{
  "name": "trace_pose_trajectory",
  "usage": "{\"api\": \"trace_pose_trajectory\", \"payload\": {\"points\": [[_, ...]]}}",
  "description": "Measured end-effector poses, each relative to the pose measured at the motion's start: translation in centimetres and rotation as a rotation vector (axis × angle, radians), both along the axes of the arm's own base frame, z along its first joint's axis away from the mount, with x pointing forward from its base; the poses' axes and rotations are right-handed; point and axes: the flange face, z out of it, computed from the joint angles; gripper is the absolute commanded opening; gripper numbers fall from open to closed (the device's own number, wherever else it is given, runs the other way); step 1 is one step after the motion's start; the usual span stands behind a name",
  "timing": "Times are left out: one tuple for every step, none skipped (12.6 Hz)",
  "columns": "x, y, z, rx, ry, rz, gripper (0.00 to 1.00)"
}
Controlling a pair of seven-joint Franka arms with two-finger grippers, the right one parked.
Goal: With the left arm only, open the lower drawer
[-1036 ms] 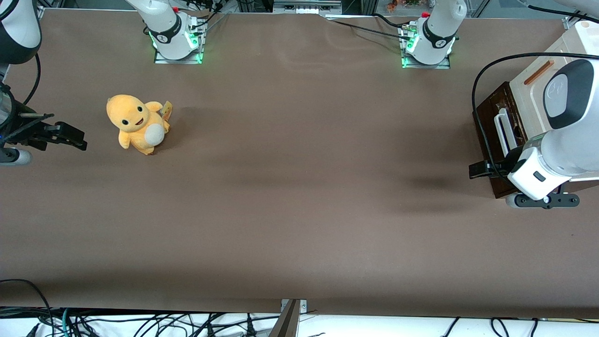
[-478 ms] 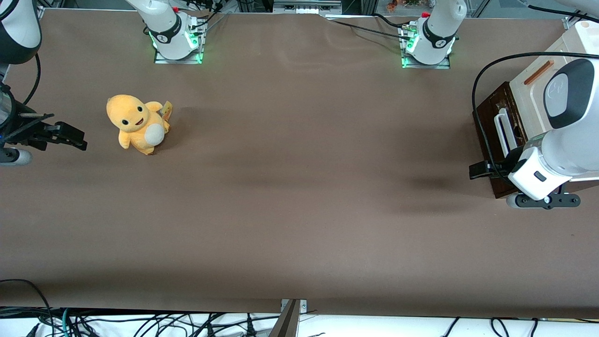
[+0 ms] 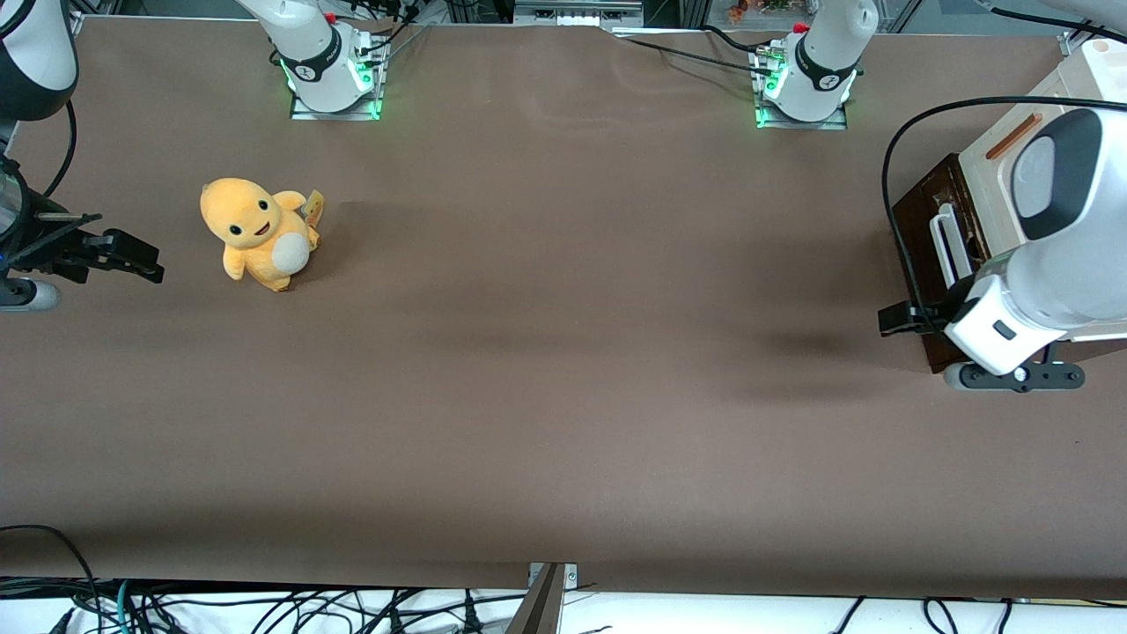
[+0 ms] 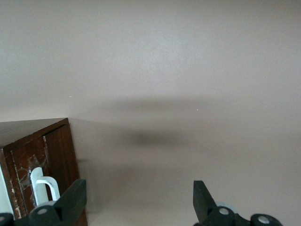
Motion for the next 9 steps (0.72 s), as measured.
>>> {"api": "trace_pose_trajectory", "payload": {"points": [[-0.1, -0.7, -0.1, 0.007, 0.002, -0.008, 1.00], [-0.2, -1.1, -0.1, 0.009, 0.004, -0.010, 1.00], [-0.2, -1.2, -0.2, 0.012, 0.009, -0.008, 1.00], [-0.4, -1.0, -0.3, 0.030, 0.021, -0.008, 1.00], [-0.5, -0.7, -0.5, 0.063, 0.034, -0.013, 1.00], [-0.8, -0.8, -0.7, 0.098, 0.050, -0.022, 1.00], [-1.0, -1.3, -1.0, 0.132, 0.069, -0.032, 1.00], [-1.3, -2.2, -1.5, 0.163, 0.088, -0.033, 1.00], [-1.6, -3.1, -2.1, 0.199, 0.111, -0.018, 1.00]]}}
